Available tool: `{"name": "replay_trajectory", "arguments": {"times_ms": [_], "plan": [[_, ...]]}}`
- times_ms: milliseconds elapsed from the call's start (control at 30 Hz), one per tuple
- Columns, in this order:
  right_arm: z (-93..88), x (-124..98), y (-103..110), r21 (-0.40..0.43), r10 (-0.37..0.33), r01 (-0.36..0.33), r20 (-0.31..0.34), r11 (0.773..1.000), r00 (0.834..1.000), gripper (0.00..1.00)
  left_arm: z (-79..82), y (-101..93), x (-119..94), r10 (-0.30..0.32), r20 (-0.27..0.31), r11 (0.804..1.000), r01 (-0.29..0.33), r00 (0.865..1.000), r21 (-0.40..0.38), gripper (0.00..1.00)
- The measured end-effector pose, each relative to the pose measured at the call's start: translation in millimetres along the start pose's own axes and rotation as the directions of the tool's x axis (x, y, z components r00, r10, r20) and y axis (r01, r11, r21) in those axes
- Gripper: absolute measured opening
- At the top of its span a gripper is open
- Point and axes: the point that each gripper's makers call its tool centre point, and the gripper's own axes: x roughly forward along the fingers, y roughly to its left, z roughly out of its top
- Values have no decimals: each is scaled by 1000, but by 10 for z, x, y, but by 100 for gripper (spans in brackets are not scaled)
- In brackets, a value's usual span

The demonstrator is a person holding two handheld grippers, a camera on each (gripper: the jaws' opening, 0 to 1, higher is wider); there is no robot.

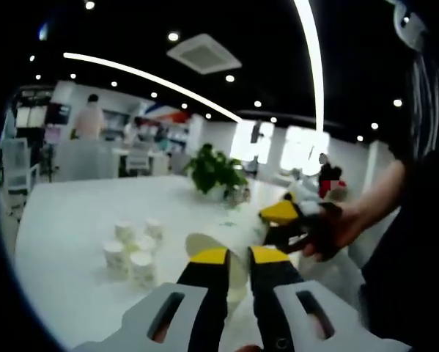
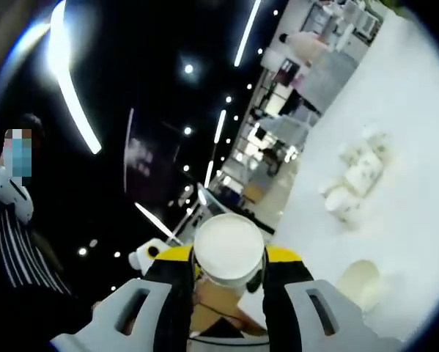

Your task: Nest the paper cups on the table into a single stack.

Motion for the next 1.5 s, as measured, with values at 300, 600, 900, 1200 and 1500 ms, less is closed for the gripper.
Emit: {"name": "replay_trajectory", "arguments": {"times_ms": [300, 600, 900, 1200, 1500], "plan": [[5, -18, 27, 46, 64, -65, 15, 997, 998, 33, 45, -53, 6, -43, -23, 999, 43, 999, 31, 6], [-5, -69, 87, 75, 144, -145, 27, 987, 989, 33, 105, -171, 6, -105, -18, 994, 106, 994, 35, 4], [-29, -60, 107, 90, 183, -184, 18, 979, 983, 33, 105, -214, -9, -145, -41, 989, 146, 989, 17, 2], [55, -26, 187, 59, 223, -224, 26, 973, 974, 34, 78, -322, -24, -188, -68, 981, 191, 980, 39, 0], [39, -19, 146, -39, 189, -190, -22, 981, 982, 35, 20, -255, -38, -167, -109, 983, 174, 980, 62, 0]]}}
